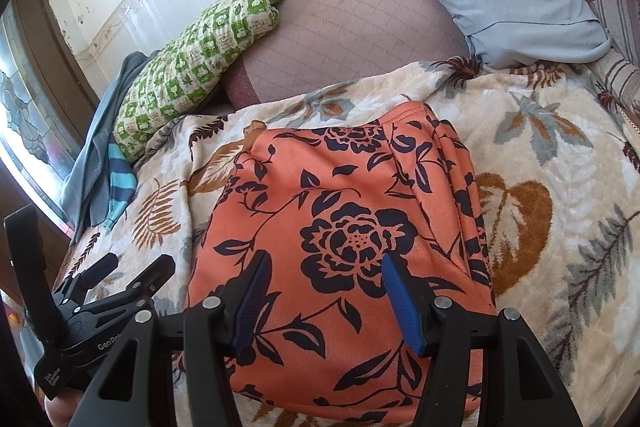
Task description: Fold small clothes
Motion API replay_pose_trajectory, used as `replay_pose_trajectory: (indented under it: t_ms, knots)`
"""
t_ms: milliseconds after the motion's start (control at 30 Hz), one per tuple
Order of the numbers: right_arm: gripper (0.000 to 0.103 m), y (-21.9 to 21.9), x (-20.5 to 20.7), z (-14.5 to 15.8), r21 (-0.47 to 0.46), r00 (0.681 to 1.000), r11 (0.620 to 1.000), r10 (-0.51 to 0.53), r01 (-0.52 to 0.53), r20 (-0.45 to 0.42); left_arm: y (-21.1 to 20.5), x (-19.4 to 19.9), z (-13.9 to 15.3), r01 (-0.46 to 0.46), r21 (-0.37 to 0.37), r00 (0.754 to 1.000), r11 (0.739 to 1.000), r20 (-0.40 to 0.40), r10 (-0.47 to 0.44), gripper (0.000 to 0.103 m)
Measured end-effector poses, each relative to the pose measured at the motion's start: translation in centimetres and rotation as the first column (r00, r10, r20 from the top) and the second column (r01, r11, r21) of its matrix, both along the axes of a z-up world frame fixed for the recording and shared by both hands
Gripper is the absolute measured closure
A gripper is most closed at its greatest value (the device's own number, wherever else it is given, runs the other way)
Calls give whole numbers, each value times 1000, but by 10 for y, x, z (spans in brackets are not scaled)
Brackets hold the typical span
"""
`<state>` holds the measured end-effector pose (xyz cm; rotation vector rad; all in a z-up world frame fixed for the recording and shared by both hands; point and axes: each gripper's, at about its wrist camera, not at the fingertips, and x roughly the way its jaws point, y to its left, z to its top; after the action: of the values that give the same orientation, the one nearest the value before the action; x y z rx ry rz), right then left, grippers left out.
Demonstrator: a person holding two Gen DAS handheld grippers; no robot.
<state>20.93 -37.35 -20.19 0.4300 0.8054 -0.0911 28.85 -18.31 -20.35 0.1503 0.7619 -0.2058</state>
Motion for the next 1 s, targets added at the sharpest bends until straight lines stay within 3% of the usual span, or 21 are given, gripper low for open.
replay_pose_trajectory:
  t_ms: [1000]
  knots:
    - [42, -4, -1, 3, 5, 1000, 1000, -17, 16, 15, 5, 1, 3, -30, -1, 999, 1000, 16, 30, 0]
